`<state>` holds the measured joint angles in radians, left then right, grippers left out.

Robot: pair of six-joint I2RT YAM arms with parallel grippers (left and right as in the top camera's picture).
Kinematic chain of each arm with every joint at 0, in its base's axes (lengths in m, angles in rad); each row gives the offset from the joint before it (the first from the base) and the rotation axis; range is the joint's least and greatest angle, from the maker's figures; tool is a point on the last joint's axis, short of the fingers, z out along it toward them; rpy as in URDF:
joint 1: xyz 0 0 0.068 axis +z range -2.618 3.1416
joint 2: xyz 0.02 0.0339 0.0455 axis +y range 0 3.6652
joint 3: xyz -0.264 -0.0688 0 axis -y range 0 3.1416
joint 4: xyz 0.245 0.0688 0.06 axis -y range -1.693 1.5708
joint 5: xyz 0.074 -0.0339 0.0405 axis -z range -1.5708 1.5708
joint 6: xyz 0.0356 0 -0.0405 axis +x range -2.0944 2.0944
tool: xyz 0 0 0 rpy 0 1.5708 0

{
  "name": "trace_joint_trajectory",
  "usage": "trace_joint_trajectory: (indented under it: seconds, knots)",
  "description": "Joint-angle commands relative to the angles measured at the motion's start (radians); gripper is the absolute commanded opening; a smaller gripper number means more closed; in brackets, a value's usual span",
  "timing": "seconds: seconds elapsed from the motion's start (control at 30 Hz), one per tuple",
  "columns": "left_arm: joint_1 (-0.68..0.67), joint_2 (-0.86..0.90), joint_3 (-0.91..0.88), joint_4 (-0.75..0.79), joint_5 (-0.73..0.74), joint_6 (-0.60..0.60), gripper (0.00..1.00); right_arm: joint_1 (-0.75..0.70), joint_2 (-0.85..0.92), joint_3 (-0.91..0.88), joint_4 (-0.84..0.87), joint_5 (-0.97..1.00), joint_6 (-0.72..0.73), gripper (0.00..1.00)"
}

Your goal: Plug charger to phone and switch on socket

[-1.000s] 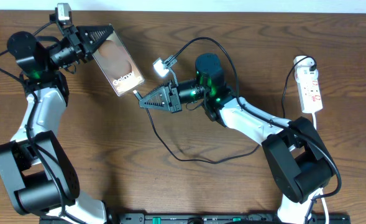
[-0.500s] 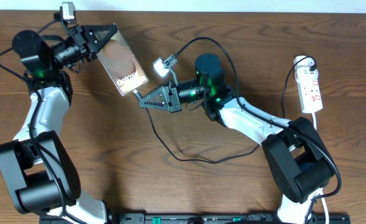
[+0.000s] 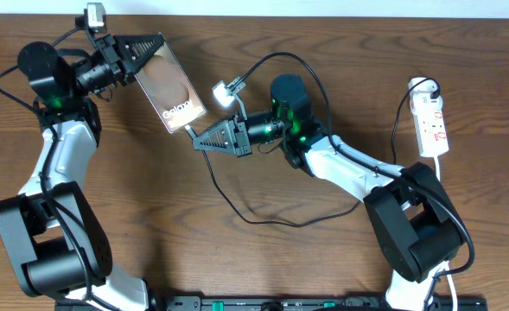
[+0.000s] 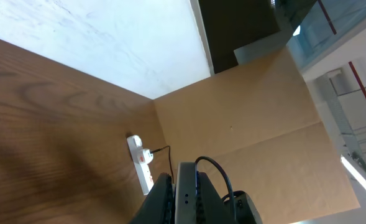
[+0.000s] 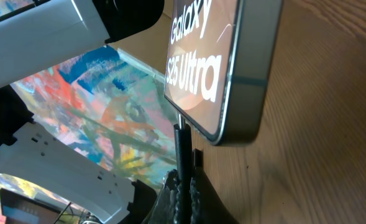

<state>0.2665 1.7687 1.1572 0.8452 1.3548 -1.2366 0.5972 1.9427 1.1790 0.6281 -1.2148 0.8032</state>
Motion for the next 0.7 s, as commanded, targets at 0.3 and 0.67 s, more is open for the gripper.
trace_joint_trajectory:
  seconds: [0.3,0.67]
  knots:
    - [0.003,-0.024,0.023,0.009,0.025,-0.002,0.07,-0.010,0.006,0.007,0.003,0.019,-0.006,0.01]
    - [0.025,-0.024,0.023,0.009,0.025,-0.002,0.08,-0.017,0.006,0.007,0.005,0.011,0.008,0.01]
